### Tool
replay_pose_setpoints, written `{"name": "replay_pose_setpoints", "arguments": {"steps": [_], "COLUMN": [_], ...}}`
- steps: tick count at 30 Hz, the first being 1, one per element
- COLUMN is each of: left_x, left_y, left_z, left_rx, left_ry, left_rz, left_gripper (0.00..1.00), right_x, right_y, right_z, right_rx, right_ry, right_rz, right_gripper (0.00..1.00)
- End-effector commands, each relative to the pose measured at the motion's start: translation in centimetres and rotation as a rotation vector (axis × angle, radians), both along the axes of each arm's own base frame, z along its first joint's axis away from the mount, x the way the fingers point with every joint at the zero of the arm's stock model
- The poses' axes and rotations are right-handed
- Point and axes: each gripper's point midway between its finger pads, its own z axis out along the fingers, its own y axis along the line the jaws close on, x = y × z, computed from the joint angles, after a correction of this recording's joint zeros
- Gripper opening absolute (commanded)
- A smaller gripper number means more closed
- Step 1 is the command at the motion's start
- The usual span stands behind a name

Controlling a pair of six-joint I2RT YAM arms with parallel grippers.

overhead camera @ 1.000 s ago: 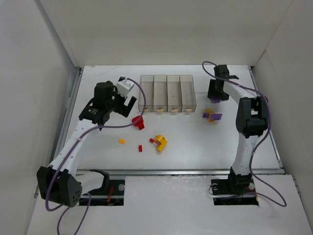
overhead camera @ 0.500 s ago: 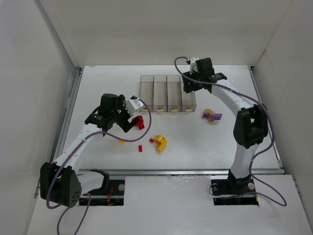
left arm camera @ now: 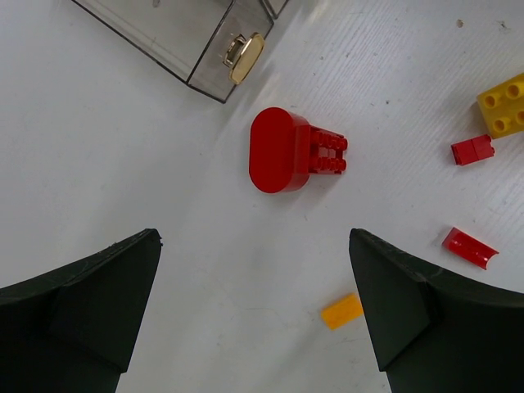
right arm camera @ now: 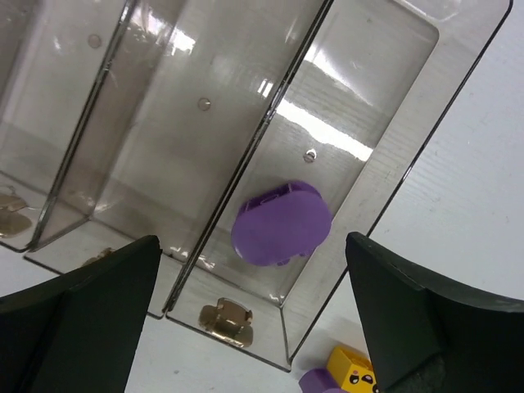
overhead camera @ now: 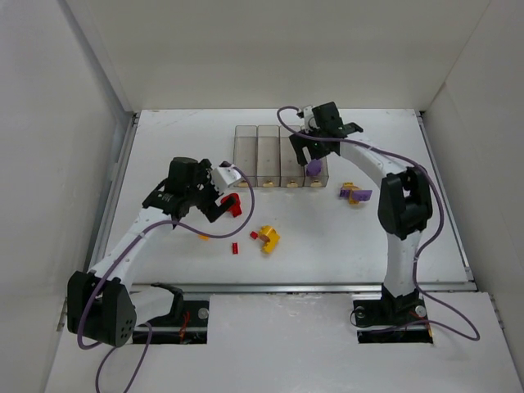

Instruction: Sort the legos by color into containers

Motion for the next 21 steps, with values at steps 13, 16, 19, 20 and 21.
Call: {"name": "replay_pose_setpoints", "arguments": {"steps": [13,16,19,20,21], "left_x": [-2.8,-3.4,-4.7,-5.0,-5.6], "left_y": [0.6,2.9,4.6,4.9,5.1], "left_z": [-3.5,-6.1,-8.4,-9.0,-9.8], "left_rx": [0.151,0.317,0.437,0.493,0.515], "left_ry": [0.072,0.082,0.132,0.121,0.128], "left_rz": [-0.190,-0.229,-0.306,-0.401,-0.442], "left_gripper": [0.98,0.90,0.81,0.81,0.81], "right_x": [-3.1,-5.7,-8.1,-8.2,-8.7], "right_y": [0.9,1.0,2.1,2.1,2.4], "right_z": [15.7,15.3,14.3,13.8,13.9], "right_rx": [0.233,0.249,0.251,0.255,0.257], "right_ry": [-0.295,-0.282,-0.254,-0.246,-0.248], "right_rz": [-0.010,-0.004,0.041,0.035,0.046], "right_gripper": [1.00,1.00,1.00,1.00,1.00]}}
